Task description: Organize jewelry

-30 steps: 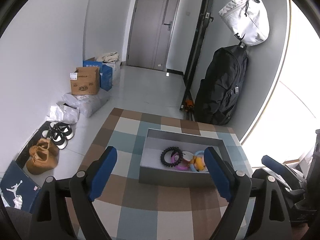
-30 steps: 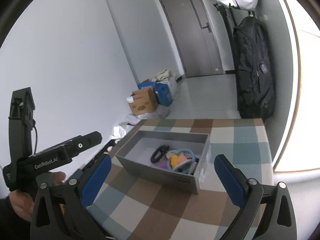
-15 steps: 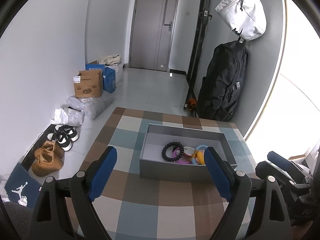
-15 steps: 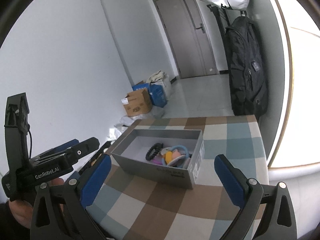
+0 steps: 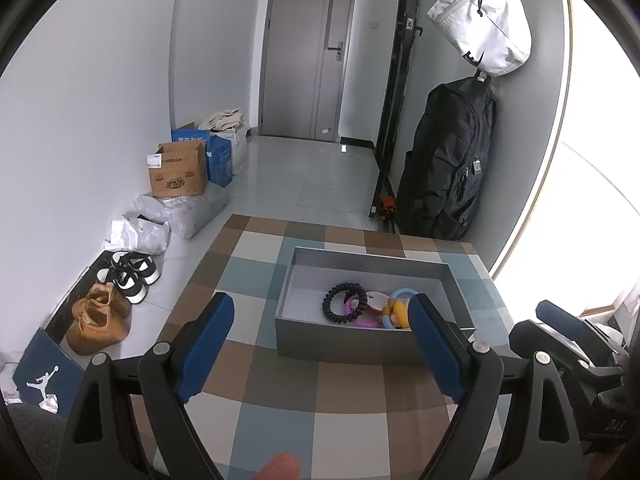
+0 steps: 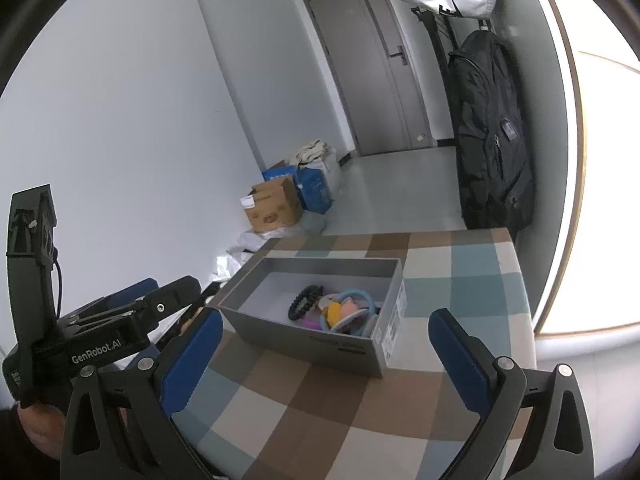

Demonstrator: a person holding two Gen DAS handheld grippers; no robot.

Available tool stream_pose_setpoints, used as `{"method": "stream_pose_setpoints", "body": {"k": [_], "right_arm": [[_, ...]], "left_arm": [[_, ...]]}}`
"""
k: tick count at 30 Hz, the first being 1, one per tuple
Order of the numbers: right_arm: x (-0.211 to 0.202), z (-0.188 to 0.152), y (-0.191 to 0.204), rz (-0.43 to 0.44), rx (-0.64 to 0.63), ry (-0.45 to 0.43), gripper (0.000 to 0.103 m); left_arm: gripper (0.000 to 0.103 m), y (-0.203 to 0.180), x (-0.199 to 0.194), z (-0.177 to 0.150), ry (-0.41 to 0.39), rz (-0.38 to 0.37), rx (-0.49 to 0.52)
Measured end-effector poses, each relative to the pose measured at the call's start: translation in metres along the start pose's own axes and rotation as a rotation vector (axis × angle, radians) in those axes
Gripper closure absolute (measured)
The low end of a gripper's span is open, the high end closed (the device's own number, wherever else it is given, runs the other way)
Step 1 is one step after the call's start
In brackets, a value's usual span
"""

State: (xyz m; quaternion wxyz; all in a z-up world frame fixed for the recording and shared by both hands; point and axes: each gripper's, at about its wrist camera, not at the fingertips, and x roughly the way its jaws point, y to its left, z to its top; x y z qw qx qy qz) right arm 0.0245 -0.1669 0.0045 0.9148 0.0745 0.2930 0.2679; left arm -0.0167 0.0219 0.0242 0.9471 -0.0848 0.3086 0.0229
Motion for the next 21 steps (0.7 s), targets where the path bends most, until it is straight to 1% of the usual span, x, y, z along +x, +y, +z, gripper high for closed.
{"method": "stream_pose_setpoints", "body": {"k": [9, 21], "right_arm": [[0.0008, -0.0005, 0.0001, -0.001, 0.002, 0.002, 0.000], [0.0029, -0.0016, -0.0016, -0.003, 0.008, 0.009, 0.000]], "left_arm": [[0.017, -0.0014, 0.0002, 0.0004, 0.014, -0.017, -0.002], [0.017, -0.0040, -0.0010, 0.0021, 0.015, -0.019, 0.000]]}}
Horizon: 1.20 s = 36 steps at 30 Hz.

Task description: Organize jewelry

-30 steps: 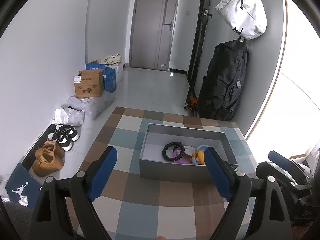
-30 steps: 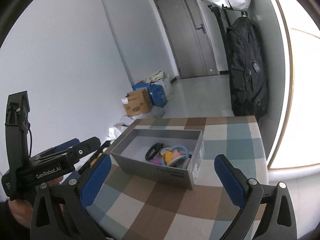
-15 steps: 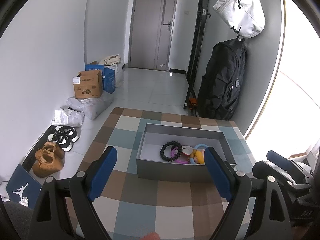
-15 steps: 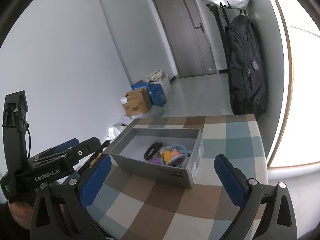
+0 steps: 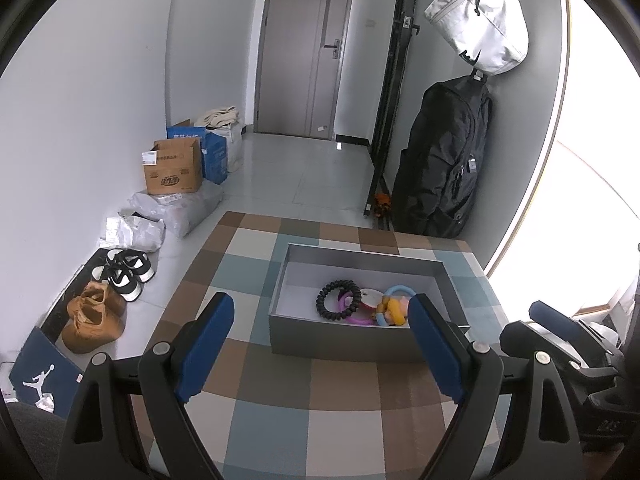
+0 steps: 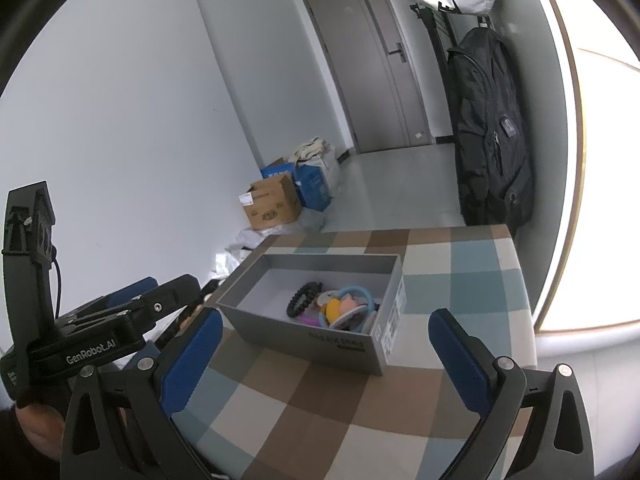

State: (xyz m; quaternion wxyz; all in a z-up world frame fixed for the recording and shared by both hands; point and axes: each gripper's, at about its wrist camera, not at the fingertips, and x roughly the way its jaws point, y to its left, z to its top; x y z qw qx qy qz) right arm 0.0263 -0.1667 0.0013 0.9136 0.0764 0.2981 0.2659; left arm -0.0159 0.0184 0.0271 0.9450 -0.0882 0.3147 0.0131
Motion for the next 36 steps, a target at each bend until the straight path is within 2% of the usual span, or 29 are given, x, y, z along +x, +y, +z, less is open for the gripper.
{"method": "stream_pose_setpoints", "body": {"k": [36], "right_arm": [[0.0037, -0.0006, -0.0031, -0.003, 0.014, 0.013, 0.000]], "left_arm": [[0.017, -0.0037, 0.0020, -0.0004, 0.005, 0.002, -0.009]]}}
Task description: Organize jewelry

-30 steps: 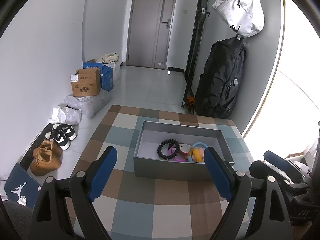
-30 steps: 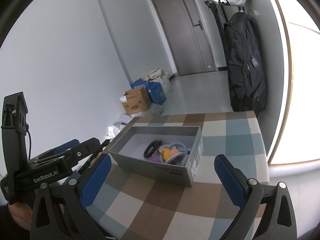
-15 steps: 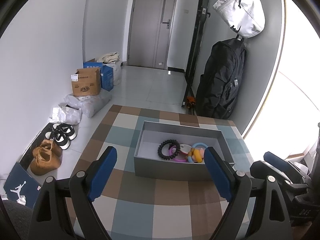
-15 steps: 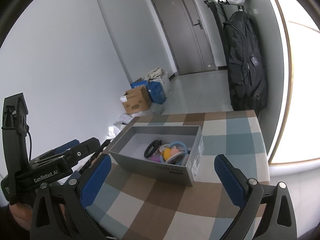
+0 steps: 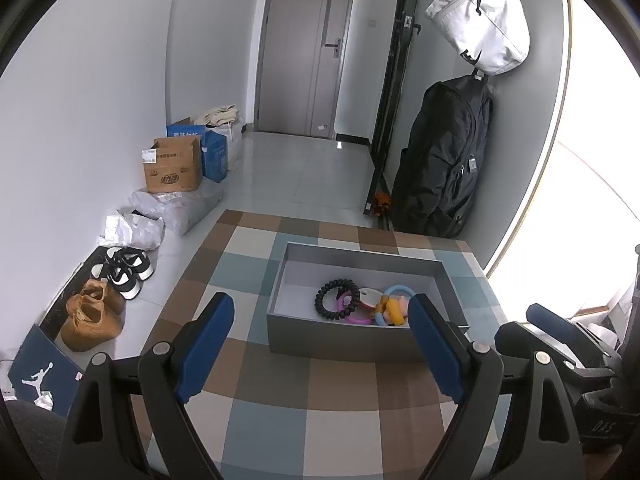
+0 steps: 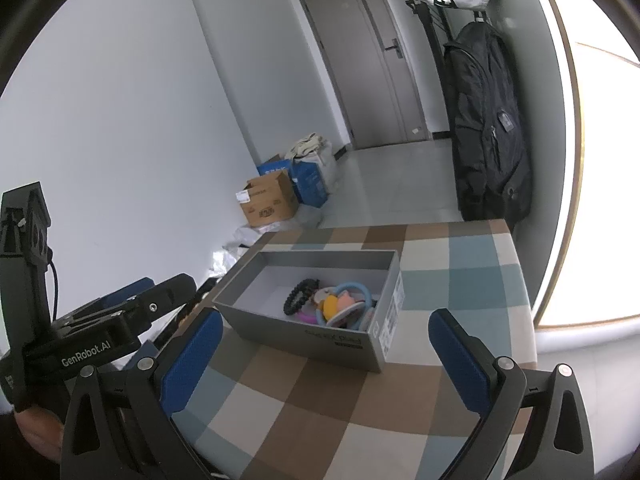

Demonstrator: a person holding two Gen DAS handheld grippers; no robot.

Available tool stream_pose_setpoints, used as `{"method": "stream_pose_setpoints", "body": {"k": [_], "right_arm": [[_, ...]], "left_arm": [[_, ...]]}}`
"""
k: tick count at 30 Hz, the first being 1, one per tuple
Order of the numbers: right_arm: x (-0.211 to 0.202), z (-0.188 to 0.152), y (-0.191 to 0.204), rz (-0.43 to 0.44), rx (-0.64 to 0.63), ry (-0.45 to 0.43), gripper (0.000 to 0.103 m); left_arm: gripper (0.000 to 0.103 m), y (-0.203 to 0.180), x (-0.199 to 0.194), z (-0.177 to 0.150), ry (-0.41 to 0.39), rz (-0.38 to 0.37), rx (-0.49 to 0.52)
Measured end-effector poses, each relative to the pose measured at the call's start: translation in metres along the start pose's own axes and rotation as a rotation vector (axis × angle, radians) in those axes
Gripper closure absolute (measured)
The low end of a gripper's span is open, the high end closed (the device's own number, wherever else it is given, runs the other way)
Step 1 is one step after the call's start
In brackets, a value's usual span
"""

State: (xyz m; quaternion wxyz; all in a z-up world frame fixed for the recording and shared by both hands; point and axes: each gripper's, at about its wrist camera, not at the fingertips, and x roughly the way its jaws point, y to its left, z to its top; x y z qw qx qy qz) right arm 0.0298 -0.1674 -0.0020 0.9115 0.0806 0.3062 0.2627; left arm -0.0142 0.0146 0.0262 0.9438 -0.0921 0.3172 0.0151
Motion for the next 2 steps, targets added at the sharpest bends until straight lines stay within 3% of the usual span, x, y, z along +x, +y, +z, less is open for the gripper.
{"method": "stream_pose_setpoints", "body": {"k": [2], "right_arm": [[0.0013, 0.0000, -0.0009, 0.002, 0.003, 0.005, 0.000]], "left_arm": [[0.017, 0.0006, 0.0004, -0.0002, -0.002, -0.008, -0.012]]}}
